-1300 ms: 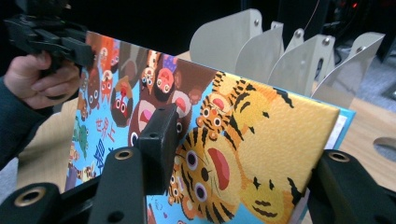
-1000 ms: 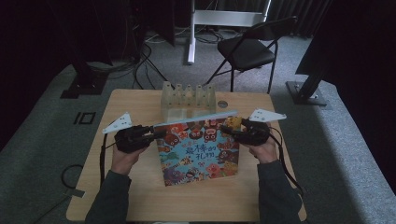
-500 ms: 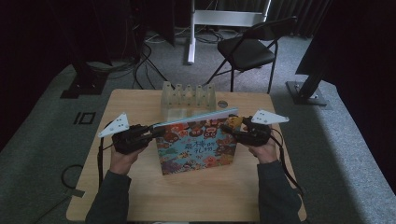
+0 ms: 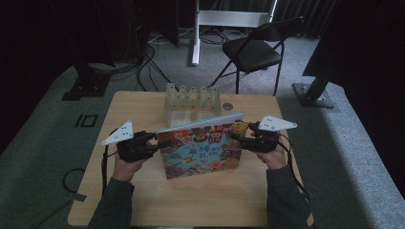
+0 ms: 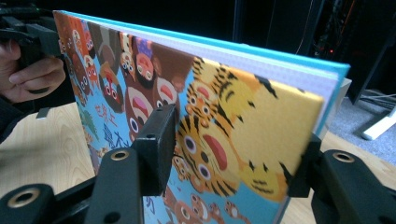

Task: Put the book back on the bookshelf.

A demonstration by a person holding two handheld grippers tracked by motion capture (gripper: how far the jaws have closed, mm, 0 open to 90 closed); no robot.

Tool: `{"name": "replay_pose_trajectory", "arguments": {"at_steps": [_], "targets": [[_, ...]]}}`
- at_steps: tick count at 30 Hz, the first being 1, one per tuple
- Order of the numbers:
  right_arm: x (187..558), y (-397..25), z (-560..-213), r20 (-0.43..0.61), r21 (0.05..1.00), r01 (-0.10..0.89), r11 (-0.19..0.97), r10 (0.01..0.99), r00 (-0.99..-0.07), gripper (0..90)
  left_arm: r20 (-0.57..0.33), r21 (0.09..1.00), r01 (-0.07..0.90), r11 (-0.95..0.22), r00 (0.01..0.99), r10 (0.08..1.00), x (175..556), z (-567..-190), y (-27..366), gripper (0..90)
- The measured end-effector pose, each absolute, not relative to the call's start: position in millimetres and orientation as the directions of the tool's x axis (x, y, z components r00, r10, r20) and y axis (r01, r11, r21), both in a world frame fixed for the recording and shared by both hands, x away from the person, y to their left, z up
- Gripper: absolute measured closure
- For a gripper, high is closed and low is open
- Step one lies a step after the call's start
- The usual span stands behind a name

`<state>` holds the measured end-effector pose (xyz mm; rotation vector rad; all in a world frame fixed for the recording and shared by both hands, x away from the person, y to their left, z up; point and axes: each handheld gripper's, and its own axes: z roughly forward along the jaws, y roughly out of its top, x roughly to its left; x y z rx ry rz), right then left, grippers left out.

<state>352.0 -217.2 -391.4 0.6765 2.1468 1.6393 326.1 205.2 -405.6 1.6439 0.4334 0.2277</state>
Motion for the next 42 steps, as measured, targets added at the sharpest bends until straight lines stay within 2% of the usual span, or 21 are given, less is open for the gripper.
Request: {"name": "replay_pose_trajectory", "arguments": {"at_steps": [7,13,27,36,42], "targets": [[352,-225,-398,0.024,0.962,0.179,0.208,0.585,-0.81,46.6,-0.096,0.985,0.146,-0.091,0.903,0.418,324,-408,201,62.3],[350,-229,-400,0.038,0.961,0.19,0.199,0.587,-0.809,46.7,-0.082,0.986,0.136,-0.099,0.904,0.42,323,-411,199,67.9],[348,-238,-406,0.053,0.96,0.206,0.189,0.6,-0.798,46.6,-0.063,0.985,0.124,-0.121,0.907,0.416,324,-414,190,70.2],[348,-244,-409,0.062,0.96,0.217,0.18,0.616,-0.785,46.3,-0.038,0.983,0.108,-0.15,0.912,0.41,322,-417,179,67.1],[348,-247,-412,0.065,0.959,0.222,0.179,0.62,-0.782,46.3,-0.013,0.981,0.09,-0.173,0.916,0.4,322,-419,169,70.2]]}}
